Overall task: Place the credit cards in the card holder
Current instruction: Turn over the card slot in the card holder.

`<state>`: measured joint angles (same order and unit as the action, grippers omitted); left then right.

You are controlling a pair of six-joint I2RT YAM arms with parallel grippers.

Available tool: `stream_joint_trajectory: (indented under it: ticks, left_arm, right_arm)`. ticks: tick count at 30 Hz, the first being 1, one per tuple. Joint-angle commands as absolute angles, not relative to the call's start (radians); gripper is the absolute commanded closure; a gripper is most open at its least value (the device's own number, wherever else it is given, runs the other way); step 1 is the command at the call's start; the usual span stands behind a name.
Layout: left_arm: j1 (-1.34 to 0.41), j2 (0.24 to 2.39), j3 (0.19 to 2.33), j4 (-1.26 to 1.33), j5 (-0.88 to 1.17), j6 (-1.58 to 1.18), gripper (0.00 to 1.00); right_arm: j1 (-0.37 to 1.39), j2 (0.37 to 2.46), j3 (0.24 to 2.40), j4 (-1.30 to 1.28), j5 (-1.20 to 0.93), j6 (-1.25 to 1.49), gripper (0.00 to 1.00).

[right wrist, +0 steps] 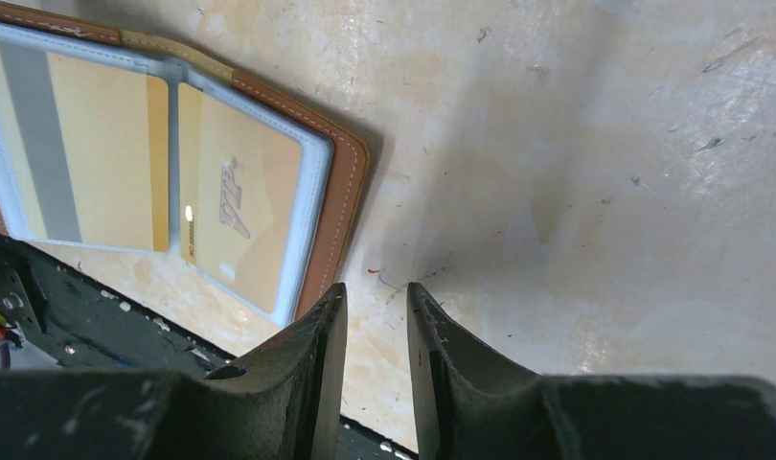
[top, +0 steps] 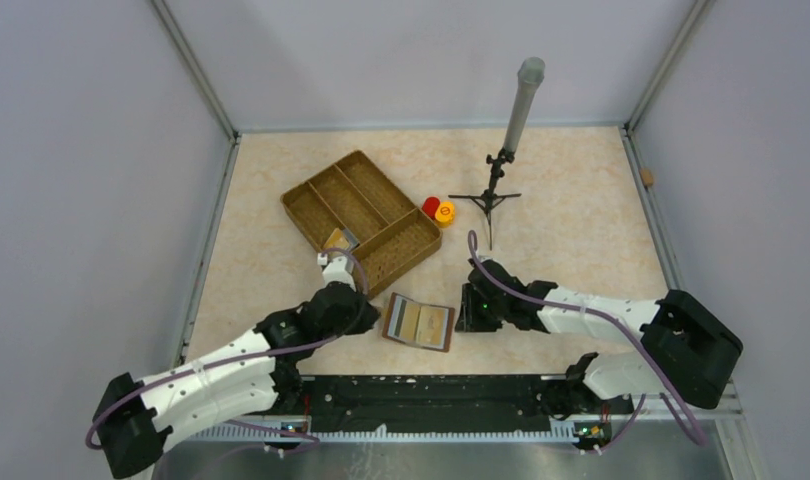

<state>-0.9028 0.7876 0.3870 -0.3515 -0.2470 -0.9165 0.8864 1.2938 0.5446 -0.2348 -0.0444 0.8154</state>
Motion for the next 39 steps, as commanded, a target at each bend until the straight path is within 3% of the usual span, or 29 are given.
stream_joint_trajectory:
  ticks: [1,14,39]
  left_arm:
    - [-0.899,0.692,0.370,-0.254,-0.188,-0.826,1.00]
    - [-0.899,0.777,0.394,-0.099,0.055,-0.757,1.00]
    - [-0.900,0.936,0.429,0.141,0.148,-0.776,1.00]
  right_arm:
    - [0.901,1.255,0.585,-0.243,-0.024,0.817,0.71]
    - [0.901,1.291,0.541,-0.181,-0.025,0.841,0.71]
    - [0.903,1.318,0.511,-0.161,-0.023,0.853,0.72]
